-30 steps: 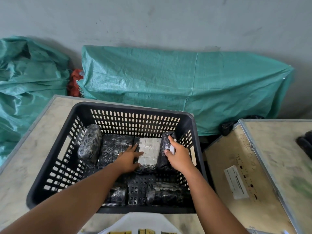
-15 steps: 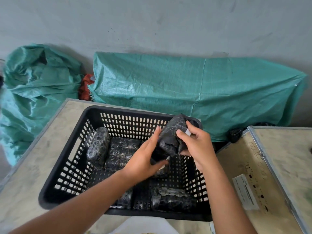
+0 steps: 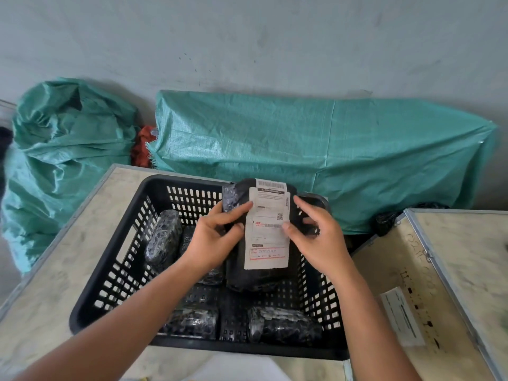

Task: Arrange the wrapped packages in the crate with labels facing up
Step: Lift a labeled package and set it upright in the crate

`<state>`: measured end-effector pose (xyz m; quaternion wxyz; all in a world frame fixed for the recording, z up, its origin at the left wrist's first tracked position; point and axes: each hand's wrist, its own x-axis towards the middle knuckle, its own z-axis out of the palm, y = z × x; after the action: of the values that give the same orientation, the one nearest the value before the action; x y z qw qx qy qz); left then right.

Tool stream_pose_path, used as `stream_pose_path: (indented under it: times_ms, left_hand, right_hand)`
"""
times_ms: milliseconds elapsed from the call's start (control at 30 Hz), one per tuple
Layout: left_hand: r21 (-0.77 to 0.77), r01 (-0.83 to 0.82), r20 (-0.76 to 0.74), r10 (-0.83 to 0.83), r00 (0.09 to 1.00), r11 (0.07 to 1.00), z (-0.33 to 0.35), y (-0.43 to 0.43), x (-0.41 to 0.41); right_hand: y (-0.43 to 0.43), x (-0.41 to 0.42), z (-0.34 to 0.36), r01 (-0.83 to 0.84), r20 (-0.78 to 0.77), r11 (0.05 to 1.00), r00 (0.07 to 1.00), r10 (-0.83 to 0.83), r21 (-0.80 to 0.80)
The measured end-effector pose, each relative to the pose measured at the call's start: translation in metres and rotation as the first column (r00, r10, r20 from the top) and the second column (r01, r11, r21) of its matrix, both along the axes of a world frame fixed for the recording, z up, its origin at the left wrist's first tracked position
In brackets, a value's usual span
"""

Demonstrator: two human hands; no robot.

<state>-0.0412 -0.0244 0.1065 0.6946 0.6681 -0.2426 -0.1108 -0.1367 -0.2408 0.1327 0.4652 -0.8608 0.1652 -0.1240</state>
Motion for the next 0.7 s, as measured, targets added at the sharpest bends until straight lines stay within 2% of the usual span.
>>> stream_pose_path:
  times_ms: [33, 100, 167, 267, 400, 567, 700]
  left_hand:
    - [0.026, -0.011, -0.054, 0.013, 0.998, 1.0, 0.001, -0.001, 0.004]
    - [0.066, -0.022, -0.164, 0.033, 0.986, 0.998, 0.001, -0.002, 0.01]
    - [0.005, -0.003, -0.281, 0.004, 0.96, 1.0, -0.002, -0.003, 0.015]
    - [0.013, -0.003, -0.355, 0.008, 0.935, 1.0, -0.01, -0.007, 0.027]
    - [0.126, 0.065, -0.37, -0.014, 0.929, 0.99, -0.036, -0.019, 0.039]
    - [0.299, 0.136, -0.42, 0.003, 0.908, 0.944, -0.075, -0.032, 0.041]
    - [0.439, 0.139, -0.317, 0.009, 0.948, 0.888, -0.096, -0.03, 0.044]
  right_hand:
    - [-0.001, 0.0, -0.004, -0.044, -0.027, 0.999, 0.999, 0.044, 0.007]
    - [-0.003, 0.001, -0.013, -0.156, -0.06, 0.98, 0.985, 0.164, 0.119]
    - [-0.004, 0.003, -0.023, -0.237, -0.085, 0.946, 0.962, 0.261, 0.219]
    - [-0.007, 0.011, -0.033, -0.242, -0.133, 0.929, 0.949, 0.287, 0.279]
    - [-0.013, 0.026, -0.051, -0.143, -0.194, 0.929, 0.956, 0.218, 0.342]
    - [-0.005, 0.039, -0.085, -0.13, -0.305, 0.951, 0.927, 0.217, 0.28]
    - [0.007, 0.039, -0.116, -0.076, -0.321, 0.971, 0.936, 0.148, 0.227]
